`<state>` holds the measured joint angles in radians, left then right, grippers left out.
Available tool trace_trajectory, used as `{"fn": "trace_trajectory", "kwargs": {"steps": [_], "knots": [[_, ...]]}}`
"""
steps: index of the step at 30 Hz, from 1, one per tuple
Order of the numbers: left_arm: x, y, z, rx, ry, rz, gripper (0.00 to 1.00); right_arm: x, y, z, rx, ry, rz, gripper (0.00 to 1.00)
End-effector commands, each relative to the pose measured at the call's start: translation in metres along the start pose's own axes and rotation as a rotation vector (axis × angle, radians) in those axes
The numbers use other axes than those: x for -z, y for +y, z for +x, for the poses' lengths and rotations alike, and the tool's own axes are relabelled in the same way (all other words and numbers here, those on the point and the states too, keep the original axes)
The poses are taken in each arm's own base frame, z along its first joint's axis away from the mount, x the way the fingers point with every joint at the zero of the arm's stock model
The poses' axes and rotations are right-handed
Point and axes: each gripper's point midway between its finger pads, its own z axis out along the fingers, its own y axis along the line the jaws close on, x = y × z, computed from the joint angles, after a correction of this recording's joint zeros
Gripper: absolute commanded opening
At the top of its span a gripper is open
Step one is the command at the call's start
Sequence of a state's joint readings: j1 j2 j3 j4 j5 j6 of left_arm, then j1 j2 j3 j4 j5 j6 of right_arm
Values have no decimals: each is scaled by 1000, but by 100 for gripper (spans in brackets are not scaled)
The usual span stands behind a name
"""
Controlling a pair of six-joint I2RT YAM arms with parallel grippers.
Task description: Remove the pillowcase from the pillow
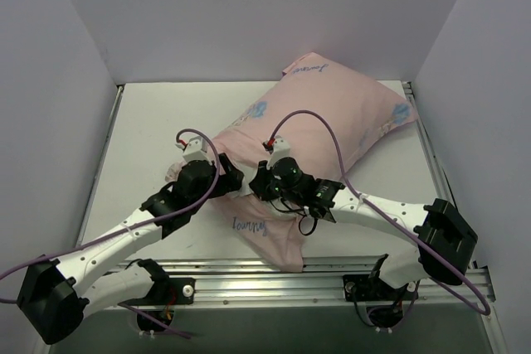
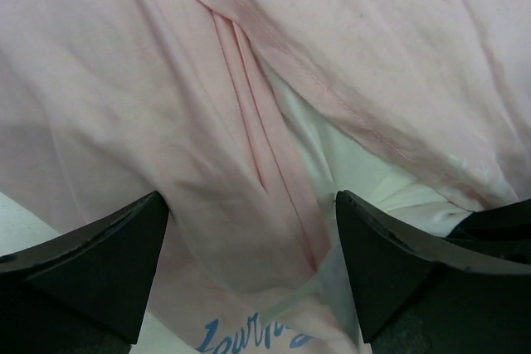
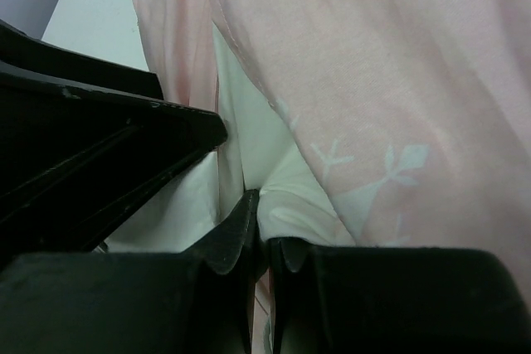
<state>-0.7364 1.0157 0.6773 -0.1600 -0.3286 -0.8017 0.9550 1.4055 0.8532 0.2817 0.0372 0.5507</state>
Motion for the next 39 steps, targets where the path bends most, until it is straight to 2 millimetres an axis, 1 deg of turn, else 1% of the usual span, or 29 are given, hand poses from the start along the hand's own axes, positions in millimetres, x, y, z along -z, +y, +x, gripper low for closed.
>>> {"fn": "trace_trajectory", "kwargs": {"steps": [1, 4, 5, 6, 9, 11, 12, 13, 14, 15, 16, 17, 18, 20, 22, 23, 25, 26, 27, 28, 30, 32, 34, 35, 36, 37, 38, 39], "knots": [[-8, -8, -12, 13, -49, 2, 89, -7, -2, 10, 21, 31, 14, 0], [-17, 10, -5, 4, -46, -73, 80, -7, -3, 9, 19, 24, 19, 0], [-19, 19, -2, 0, -51, -106, 77, -6, -3, 9, 19, 22, 20, 0], [-22, 25, -2, 8, -54, -128, 72, -5, -4, 8, 19, 19, 25, 0], [-25, 42, 1, 18, -72, -179, 64, -2, -6, 8, 22, 16, 32, 0], [-23, 55, 1, 16, -74, -223, 62, 0, -13, 8, 25, 12, 66, 0], [-20, 62, -1, 19, -88, -248, 61, 4, -17, 3, 28, 1, 84, 0], [-17, 70, 1, 12, -82, -277, 60, 7, -27, -1, 33, -12, 128, 0], [-15, 75, 1, 12, -84, -294, 59, 11, -36, 1, 34, 1, 162, 0], [-11, 78, -1, 23, -96, -297, 57, 18, -37, -7, 26, -22, 167, 0], [-9, 87, 4, 22, -94, -316, 49, 21, -48, -12, 10, -31, 191, 0], [-8, 93, 5, 28, -94, -332, 46, 26, -50, -14, -7, -29, 189, 0], [-7, 96, 5, 45, -99, -335, 43, 35, -49, -24, -22, -58, 174, 0], [-7, 106, 9, 53, -90, -357, 37, 44, -54, -34, -39, -81, 177, 0], [-9, 108, 11, 55, -87, -363, 33, 55, -55, -49, -44, -120, 179, 0], [-9, 109, 12, 53, -86, -366, 28, 59, -59, -49, -34, -112, 194, 0], [-12, 112, 15, 47, -75, -378, 22, 66, -64, -55, -28, -127, 221, 0], [-13, 112, 14, 47, -77, -382, 18, 71, -68, -57, -32, -134, 234, 0], [-13, 114, 13, 44, -76, -390, 16, 74, -70, -61, -37, -150, 242, 0], [-13, 117, 14, 42, -74, -402, 15, 78, -75, -58, -38, -137, 259, 0], [-12, 125, 10, 53, -86, -425, 12, 90, -80, -65, -60, -171, 276, 0], [-12, 129, 9, 65, -92, -438, 11, 98, -80, -69, -66, -186, 276, 0], [-14, 135, 8, 74, -87, -447, 5, 108, -80, -75, -60, -206, 278, 0], [-20, 123, 8, 64, -61, -392, 3, 111, -74, -75, -16, -187, 248, 0], [-20, 123, 8, 64, -61, -391, 2, 111, -75, -74, -15, -183, 250, 0], [-23, 119, 9, 46, -49, -365, 2, 110, -70, -75, 4, -169, 230, 0], [-28, 103, 9, 55, -41, -282, 2, 108, -66, -73, 24, -152, 209, 0], [-31, 95, 11, 54, -33, -238, 2, 106, -58, -68, 59, -118, 162, 0]]}}
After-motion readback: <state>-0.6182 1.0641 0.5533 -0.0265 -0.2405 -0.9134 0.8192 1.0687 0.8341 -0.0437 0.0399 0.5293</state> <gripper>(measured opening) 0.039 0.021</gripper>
